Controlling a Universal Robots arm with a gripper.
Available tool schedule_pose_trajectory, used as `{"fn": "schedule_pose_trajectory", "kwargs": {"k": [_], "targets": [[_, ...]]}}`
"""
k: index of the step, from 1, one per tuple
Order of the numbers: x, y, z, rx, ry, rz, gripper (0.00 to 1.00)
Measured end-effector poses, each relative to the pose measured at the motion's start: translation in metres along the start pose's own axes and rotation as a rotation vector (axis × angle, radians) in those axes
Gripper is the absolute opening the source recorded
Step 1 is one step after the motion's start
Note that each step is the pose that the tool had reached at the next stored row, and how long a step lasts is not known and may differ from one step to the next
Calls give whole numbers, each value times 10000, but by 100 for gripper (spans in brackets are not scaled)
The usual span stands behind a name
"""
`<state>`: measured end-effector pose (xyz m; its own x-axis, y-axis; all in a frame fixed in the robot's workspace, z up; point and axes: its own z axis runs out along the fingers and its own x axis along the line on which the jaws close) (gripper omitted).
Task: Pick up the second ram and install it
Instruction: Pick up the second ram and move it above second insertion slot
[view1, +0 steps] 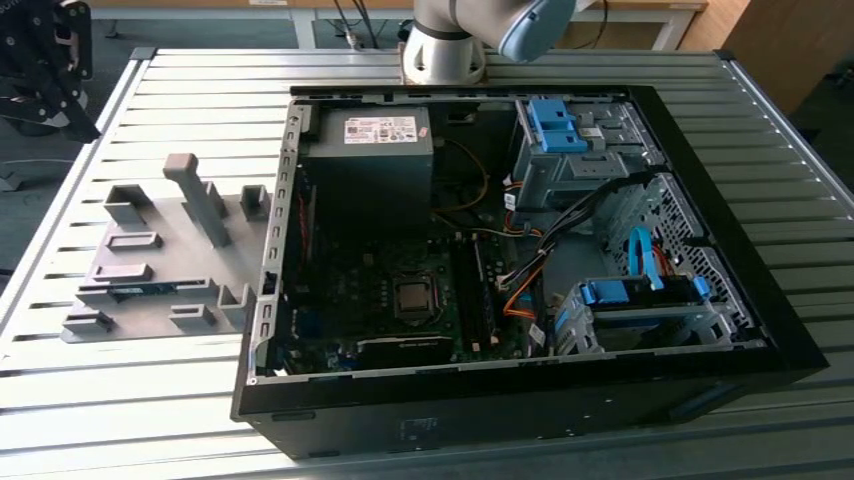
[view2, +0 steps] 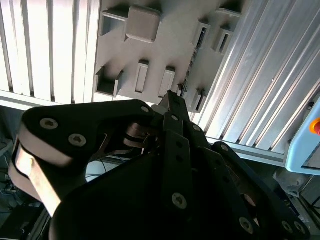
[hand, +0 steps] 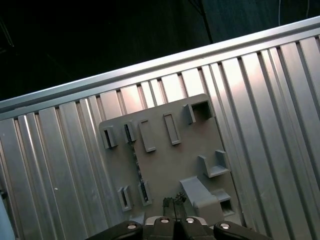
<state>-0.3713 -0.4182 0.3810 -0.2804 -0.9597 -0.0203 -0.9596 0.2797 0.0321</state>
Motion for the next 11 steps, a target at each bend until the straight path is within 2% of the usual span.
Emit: {"fn": "schedule_pose_trajectory", "kwargs": {"k": [11], "targets": [[0, 2, 0, 0, 1, -8, 11]]}}
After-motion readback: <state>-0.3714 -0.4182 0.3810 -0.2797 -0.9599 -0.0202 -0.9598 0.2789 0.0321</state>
